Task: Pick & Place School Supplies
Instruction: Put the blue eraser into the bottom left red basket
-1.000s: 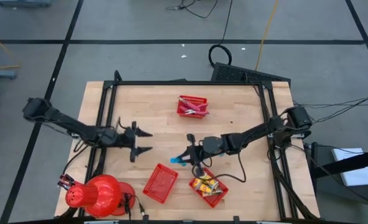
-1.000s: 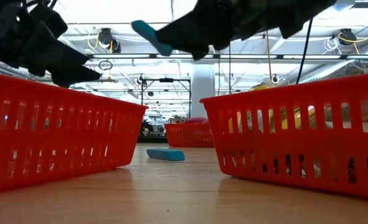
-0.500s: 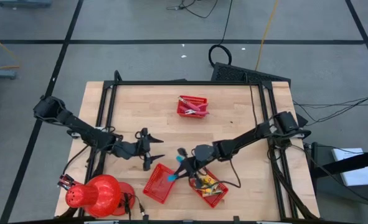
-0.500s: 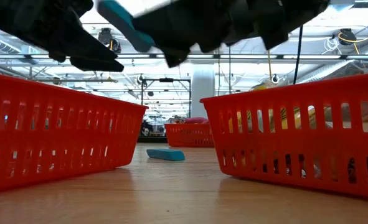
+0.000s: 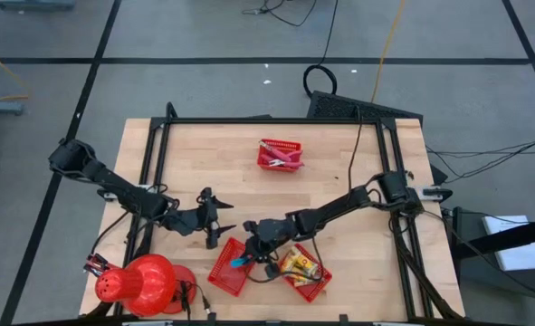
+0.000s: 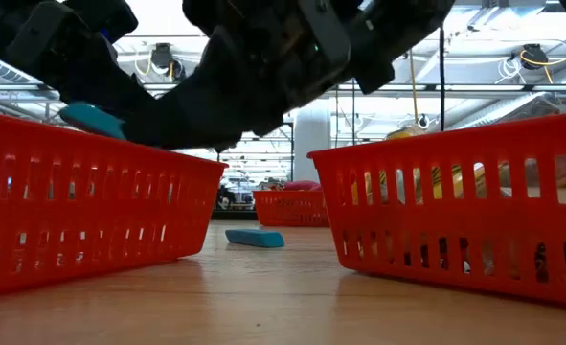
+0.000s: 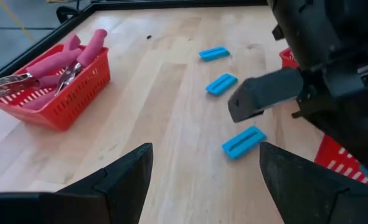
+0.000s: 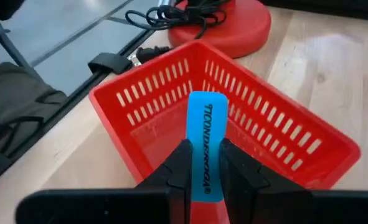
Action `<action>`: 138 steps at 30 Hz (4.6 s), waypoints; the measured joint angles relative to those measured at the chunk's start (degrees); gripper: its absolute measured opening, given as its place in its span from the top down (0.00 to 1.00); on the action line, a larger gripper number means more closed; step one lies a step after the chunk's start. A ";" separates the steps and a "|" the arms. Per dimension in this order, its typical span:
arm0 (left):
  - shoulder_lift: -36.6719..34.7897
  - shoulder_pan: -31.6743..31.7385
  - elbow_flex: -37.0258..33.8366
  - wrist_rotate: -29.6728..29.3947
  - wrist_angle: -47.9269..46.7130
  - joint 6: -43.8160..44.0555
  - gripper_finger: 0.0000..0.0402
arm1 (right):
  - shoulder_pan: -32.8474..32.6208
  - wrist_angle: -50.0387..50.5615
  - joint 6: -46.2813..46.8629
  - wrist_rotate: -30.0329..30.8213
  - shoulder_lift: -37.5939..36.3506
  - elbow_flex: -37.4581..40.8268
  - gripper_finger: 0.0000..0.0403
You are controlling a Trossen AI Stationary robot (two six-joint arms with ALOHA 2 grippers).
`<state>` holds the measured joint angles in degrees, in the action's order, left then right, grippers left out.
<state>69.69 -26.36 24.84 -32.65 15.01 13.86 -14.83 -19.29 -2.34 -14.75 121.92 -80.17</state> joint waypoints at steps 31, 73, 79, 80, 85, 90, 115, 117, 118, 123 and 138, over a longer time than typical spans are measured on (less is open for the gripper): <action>-0.02 -0.03 -0.09 -0.47 0.03 -1.03 0.27 | 2.58 28.12 6.32 12.76 -12.04 -0.23 0.41; -0.05 0.01 -0.09 -3.04 -0.39 -3.57 0.27 | 4.01 30.63 16.16 10.60 -1.45 -1.09 0.43; -6.25 -0.09 -0.09 -7.60 -10.08 -1.99 0.27 | 3.19 31.23 16.02 12.55 -0.34 -1.15 0.44; -7.88 -0.41 -0.09 -8.26 -12.49 -0.85 0.27 | 3.19 31.46 16.01 12.55 -0.32 -1.15 0.43; -15.39 -3.75 -0.09 -13.84 -23.72 5.88 0.27 | 3.06 31.54 14.98 13.99 -0.21 -1.13 0.46; -17.18 -6.81 -0.09 -17.69 -27.57 9.01 0.27 | 3.05 31.41 13.59 15.16 -0.17 -1.05 0.60; -17.16 -9.78 -0.09 -20.49 -33.09 15.95 0.27 | 2.67 30.10 3.79 28.31 -10.49 -0.74 0.90; -17.16 -9.78 -0.09 -20.49 -33.16 15.98 0.27 | 2.03 27.68 2.18 27.92 -11.65 -0.81 0.90; -17.16 -9.77 -0.09 -20.49 -33.15 16.07 0.27 | 1.53 26.44 1.36 26.92 -12.12 -0.85 0.90; -17.16 -9.73 -0.09 -21.55 -32.89 16.10 0.27 | -1.34 18.42 0.69 15.03 -12.52 -0.85 0.90; -17.16 -9.67 -0.09 -22.48 -29.69 14.52 0.27 | -1.41 9.57 4.10 8.59 -3.49 -0.87 0.90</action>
<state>52.53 -36.03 24.75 -55.13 -14.68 28.38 -16.23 -9.72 1.77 -6.16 118.43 -81.03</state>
